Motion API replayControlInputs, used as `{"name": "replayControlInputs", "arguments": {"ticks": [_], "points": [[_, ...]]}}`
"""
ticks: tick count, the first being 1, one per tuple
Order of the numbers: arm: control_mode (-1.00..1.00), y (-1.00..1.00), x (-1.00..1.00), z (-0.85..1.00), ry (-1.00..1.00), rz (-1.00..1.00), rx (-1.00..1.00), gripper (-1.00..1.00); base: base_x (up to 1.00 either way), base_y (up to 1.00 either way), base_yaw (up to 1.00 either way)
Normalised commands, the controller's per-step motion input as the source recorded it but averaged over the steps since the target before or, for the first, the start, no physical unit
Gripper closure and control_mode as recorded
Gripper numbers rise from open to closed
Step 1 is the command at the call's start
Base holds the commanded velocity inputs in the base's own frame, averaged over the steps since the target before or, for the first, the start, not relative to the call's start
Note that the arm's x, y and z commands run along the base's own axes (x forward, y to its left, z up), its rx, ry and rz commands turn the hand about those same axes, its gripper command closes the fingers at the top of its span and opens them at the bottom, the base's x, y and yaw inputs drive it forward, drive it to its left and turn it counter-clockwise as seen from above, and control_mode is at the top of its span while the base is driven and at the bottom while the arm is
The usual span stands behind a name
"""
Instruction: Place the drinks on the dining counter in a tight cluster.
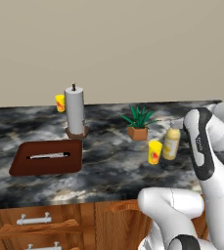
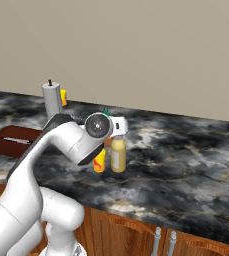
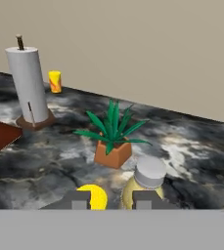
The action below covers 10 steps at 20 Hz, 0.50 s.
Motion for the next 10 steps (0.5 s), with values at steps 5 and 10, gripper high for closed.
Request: {"name": "replayControlInputs", "arguments": {"ticks": [5, 10], "points": [[-1.0, 0.09, 0.0, 0.61, 0.28, -0.12, -0.09, -1.0, 0.0, 0.0, 0.0], [-1.0, 0.12, -0.52, 0.27, 0.23, -0.2, 0.0, -1.0, 0.0, 0.0, 0.0]]}}
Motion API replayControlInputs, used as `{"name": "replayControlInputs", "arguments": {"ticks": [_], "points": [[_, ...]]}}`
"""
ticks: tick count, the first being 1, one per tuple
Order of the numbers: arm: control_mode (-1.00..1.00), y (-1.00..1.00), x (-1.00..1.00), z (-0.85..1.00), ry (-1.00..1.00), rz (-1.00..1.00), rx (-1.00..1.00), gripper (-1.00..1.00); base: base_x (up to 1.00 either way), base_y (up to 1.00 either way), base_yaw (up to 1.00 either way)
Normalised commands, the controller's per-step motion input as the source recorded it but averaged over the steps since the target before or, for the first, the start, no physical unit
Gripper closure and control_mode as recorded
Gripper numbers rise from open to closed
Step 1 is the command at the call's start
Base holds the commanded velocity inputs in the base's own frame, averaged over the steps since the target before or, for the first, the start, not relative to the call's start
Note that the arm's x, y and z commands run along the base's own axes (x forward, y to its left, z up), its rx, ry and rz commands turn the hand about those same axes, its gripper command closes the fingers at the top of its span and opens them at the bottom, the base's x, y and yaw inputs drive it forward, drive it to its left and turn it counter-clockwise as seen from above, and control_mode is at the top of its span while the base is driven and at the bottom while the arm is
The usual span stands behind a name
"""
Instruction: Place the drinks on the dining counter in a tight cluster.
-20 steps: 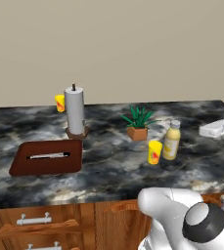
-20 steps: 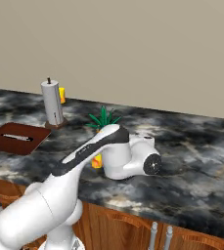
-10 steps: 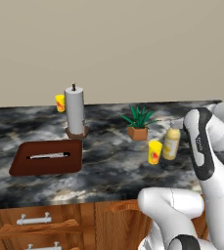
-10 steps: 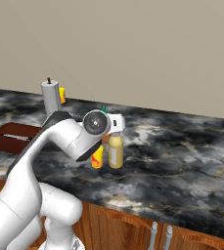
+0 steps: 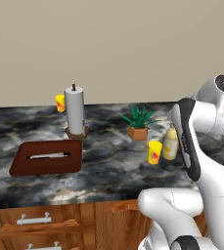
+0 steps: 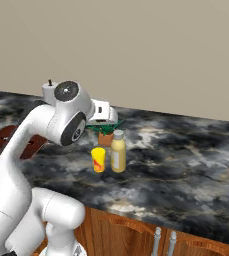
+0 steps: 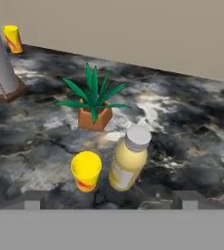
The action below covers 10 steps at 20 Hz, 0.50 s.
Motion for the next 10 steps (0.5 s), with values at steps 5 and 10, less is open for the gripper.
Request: {"name": "replayControlInputs", "arguments": {"ticks": [5, 10], "points": [[-1.0, 0.0, -0.92, -0.42, 0.07, -0.39, 0.0, -1.0, 0.0, 0.0, 0.0], [-1.0, 0.07, -1.0, -0.28, -0.1, -0.22, 0.0, -1.0, 0.0, 0.0, 0.0]]}}
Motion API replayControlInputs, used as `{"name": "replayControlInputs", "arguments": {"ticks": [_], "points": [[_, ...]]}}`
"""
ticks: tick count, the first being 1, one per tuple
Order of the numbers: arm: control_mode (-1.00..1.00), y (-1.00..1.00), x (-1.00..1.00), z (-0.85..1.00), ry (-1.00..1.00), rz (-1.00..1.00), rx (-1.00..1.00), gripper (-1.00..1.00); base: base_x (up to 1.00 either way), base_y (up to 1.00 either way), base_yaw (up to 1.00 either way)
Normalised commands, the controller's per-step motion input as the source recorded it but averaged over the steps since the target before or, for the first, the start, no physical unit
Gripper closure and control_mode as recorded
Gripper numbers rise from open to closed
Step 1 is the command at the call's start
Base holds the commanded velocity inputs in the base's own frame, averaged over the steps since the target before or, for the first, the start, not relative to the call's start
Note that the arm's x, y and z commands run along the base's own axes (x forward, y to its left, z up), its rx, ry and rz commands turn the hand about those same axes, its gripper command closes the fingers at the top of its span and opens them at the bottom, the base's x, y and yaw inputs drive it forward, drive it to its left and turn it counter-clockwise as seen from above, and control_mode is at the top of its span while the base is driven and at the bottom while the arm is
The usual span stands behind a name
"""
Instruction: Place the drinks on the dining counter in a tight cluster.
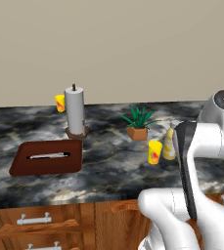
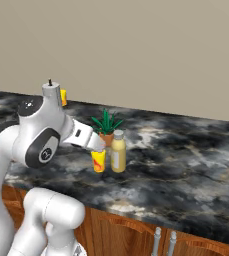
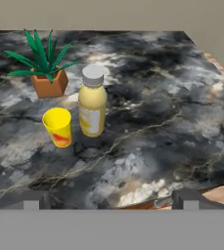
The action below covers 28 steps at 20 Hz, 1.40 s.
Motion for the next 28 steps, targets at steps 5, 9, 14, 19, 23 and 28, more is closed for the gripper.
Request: {"name": "replayControlInputs", "arguments": {"ticks": [5, 9, 14, 19, 23, 28], "points": [[-1.0, 0.0, -0.63, 0.0, -0.04, -0.01, 0.04, -1.0, 0.0, 0.0, 0.0], [-1.0, 0.0, 0.0, 0.0, 0.0, 0.0, 0.0, -1.0, 0.0, 0.0, 0.0], [-1.0, 0.0, -0.07, 0.0, 0.0, -0.01, 0.0, -1.0, 0.0, 0.0, 0.0], [1.0, 0.0, 0.0, 0.0, 0.0, 0.0, 0.0, -1.0, -0.94, -0.64, -0.17], [1.0, 0.0, 0.0, 0.0, 0.0, 0.0, 0.0, -1.0, -0.91, -1.0, -0.15], [1.0, 0.0, 0.0, 0.0, 0.0, 0.0, 0.0, -1.0, -0.25, -1.0, -0.47]]}}
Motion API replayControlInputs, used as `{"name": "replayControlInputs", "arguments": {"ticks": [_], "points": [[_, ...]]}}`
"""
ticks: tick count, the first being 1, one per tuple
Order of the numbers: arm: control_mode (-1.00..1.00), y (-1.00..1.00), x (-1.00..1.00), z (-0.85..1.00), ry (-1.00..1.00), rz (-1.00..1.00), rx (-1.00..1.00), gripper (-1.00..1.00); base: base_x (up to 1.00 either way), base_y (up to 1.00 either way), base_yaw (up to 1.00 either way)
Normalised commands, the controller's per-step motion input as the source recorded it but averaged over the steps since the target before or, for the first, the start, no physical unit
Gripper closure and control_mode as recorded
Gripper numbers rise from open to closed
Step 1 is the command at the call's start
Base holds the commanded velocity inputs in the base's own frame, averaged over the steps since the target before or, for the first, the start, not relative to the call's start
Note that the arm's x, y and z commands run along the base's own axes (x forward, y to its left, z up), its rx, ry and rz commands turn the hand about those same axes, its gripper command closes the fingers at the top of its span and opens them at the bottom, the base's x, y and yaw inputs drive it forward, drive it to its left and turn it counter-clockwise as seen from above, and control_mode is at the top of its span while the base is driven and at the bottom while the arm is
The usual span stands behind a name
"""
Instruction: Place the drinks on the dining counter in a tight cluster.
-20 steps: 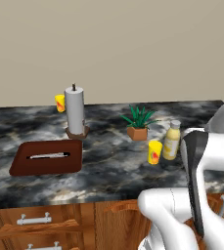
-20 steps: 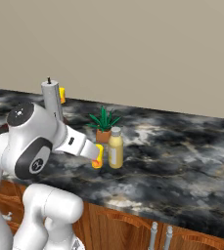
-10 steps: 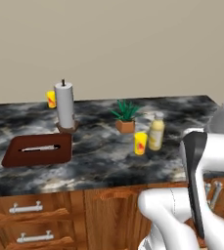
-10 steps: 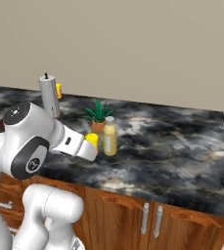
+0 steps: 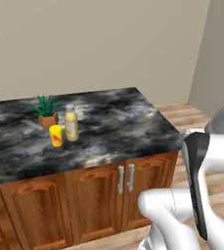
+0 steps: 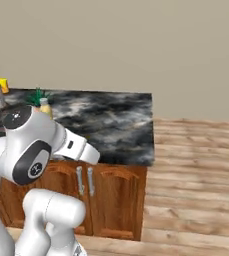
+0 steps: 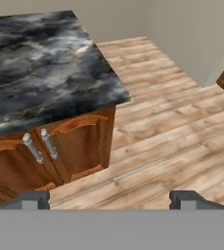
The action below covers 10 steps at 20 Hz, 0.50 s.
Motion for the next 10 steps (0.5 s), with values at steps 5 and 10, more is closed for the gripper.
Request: {"name": "replayControlInputs", "arguments": {"ticks": [5, 10], "points": [[1.0, 0.0, 0.0, 0.0, 0.0, 0.0, 0.0, -1.0, 0.0, -0.98, -0.68], [1.0, 0.0, 0.0, 0.0, 0.0, 0.0, 0.0, -1.0, 0.29, -0.84, -0.65]]}}
